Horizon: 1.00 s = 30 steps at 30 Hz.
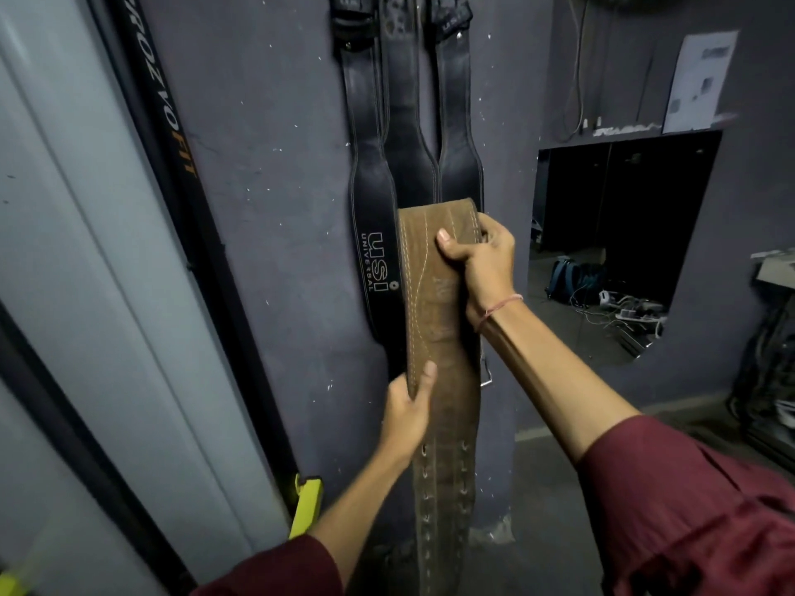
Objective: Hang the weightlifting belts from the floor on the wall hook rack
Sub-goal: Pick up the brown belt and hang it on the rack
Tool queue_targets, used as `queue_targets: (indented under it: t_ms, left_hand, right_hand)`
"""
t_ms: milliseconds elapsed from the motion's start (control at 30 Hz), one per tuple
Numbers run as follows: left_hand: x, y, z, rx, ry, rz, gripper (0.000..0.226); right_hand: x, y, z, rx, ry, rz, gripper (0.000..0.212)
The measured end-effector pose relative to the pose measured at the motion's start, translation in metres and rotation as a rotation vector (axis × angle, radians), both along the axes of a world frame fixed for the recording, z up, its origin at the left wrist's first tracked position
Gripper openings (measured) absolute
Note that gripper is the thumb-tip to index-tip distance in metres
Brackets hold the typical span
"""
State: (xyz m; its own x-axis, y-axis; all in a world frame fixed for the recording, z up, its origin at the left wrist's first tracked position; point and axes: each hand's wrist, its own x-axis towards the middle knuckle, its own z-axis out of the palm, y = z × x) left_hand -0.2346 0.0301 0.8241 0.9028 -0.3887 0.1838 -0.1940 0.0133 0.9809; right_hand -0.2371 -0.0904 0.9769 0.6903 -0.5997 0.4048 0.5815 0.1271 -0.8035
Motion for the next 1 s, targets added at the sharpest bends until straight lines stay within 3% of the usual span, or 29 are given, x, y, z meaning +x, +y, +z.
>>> queue_targets:
  t_ms: [67, 133, 200, 267, 400, 500, 633, 733, 833, 867, 933, 1000]
  left_hand:
    - [0.012, -0.003, 0.035, -0.065, 0.219, -0.106, 0.08]
    - [0.031, -0.002, 0.073, -0.364, 0.46, -0.379, 0.101]
    - [0.053, 0.002, 0.107, -0.51, 0.524, -0.46, 0.11]
    - [0.067, 0.001, 0.13, -0.481, 0.503, -0.373, 0.092]
    - [0.06, -0.006, 0.147, -0.356, 0.52, -0.244, 0.028]
    - [0.061, -0.006, 0.142, -0.421, 0.506, -0.242, 0.038]
    - [0.06, 0.001, 0.152, -0.518, 0.474, -0.29, 0.018]
    - [0.058, -0.001, 0.15, -0.435, 0.375, -0.247, 0.035]
    - [0.054, 0.0, 0.146, -0.391, 0.406, -0.33, 0.023]
    - [0.054, 0.0, 0.146, -0.376, 0.428, -0.357, 0.033]
    - [0.059, -0.006, 0.144, -0.305, 0.444, -0.296, 0.052]
    - [0.06, -0.015, 0.138, -0.287, 0.359, -0.188, 0.045]
  right_hand:
    - [-0.008, 0.001, -0.007, -0.018, -0.02, 0.027, 0.029]
    - [-0.017, 0.0, -0.017, -0.07, -0.026, 0.051, 0.031]
    - [-0.028, -0.001, -0.03, -0.157, -0.005, 0.064, 0.033]
    - [-0.036, 0.0, -0.046, -0.234, 0.031, 0.075, 0.035]
    - [-0.045, -0.001, -0.09, -0.266, 0.136, 0.116, 0.039]
    - [-0.049, -0.009, -0.113, -0.222, 0.226, 0.165, 0.044]
    - [-0.046, -0.012, -0.107, -0.239, 0.244, 0.184, 0.035]
    - [-0.031, -0.007, -0.073, -0.242, 0.161, 0.169, 0.026]
    - [-0.017, -0.006, -0.039, -0.253, 0.122, 0.093, 0.024]
    - [-0.014, -0.005, -0.035, -0.273, 0.124, 0.095, 0.023]
    - [-0.011, -0.002, -0.04, -0.289, 0.132, 0.121, 0.023]
    - [-0.012, -0.002, -0.049, -0.258, 0.125, 0.107, 0.026]
